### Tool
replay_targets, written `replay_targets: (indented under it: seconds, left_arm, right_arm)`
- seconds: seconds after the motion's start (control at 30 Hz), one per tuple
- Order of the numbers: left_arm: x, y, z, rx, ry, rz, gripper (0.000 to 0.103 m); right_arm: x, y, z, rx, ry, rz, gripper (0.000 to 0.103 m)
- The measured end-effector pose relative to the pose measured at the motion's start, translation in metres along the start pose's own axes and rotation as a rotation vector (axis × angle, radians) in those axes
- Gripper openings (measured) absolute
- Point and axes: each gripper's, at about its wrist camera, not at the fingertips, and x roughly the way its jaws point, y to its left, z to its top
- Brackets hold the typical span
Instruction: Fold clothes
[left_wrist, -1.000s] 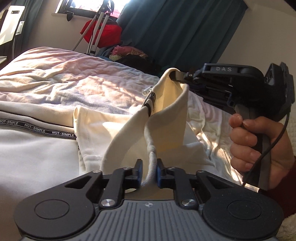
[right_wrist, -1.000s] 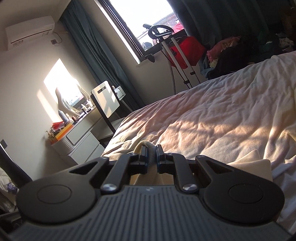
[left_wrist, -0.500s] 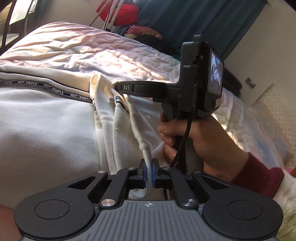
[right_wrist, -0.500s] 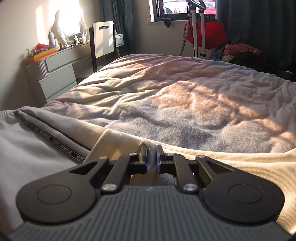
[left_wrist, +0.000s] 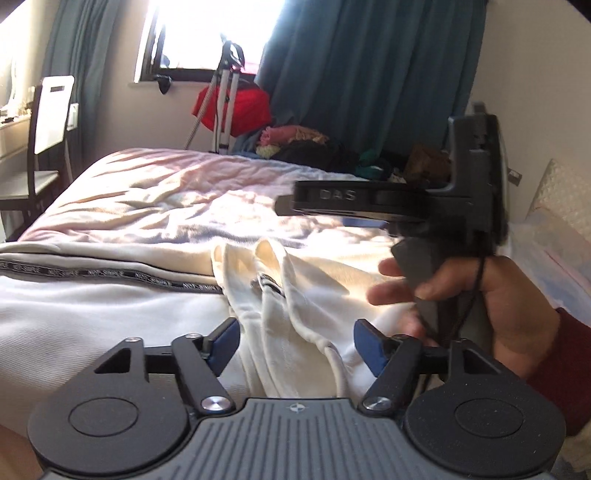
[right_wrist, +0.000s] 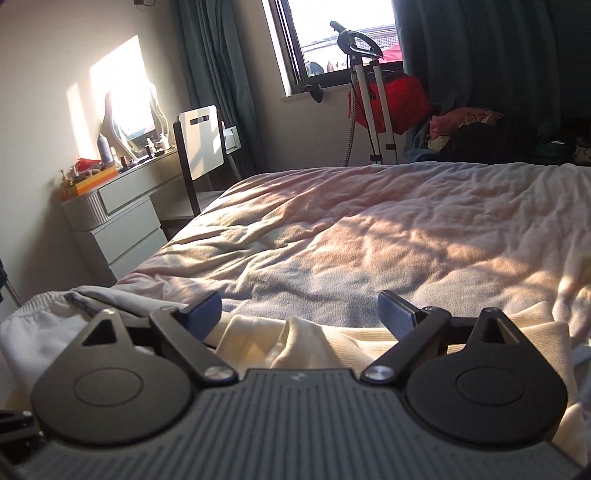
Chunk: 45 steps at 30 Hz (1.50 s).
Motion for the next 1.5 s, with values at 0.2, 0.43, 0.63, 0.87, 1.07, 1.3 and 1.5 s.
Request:
replay_targets:
  seconds: [0.2,0.43,0.63,0.87,1.07,1.3,1.5]
  left_arm:
    - [-0.032,0.007,0.007,-0.033,-0.112,0.064,0.095]
    - [-0.066,0.060,0.011,-0.294,-0.174,0.232,0.103]
    - [-0.100,0.140,0.011,-0.618,-0.074,0.437,0.103]
    - [-0.149,0.217,-0.003,-0.890,-0.109,0.505,0.103]
    - [-0.140,0.263,-0.043,-1.196,-0.030,0.447,0.096]
    - [-0.132,0.286,-0.045,-1.209,-0.112,0.436,0.096]
    - [-0.134,0.293,-0.044,-1.128,-0.162,0.527,0.054]
  right_arm:
    - [-0.060,0.000,0.005,0.001,-0.063,-0.086,0.093]
    - [-0.124,0.007,-0.016,0.032,-0.083,-0.111,0.093]
    - [-0.146,0.010,-0.040,0.031,-0.072,-0.142,0.093]
    - [-0.145,0.010,-0.045,0.069,-0.046,-0.094,0.093]
    - [-0.138,0.010,-0.048,0.079,-0.025,-0.077,0.093]
    - [-0.116,0.007,-0.059,0.099,0.061,-0.051,0.093]
    - [-0.087,0.009,-0.072,0.059,0.135,-0.081,0.093]
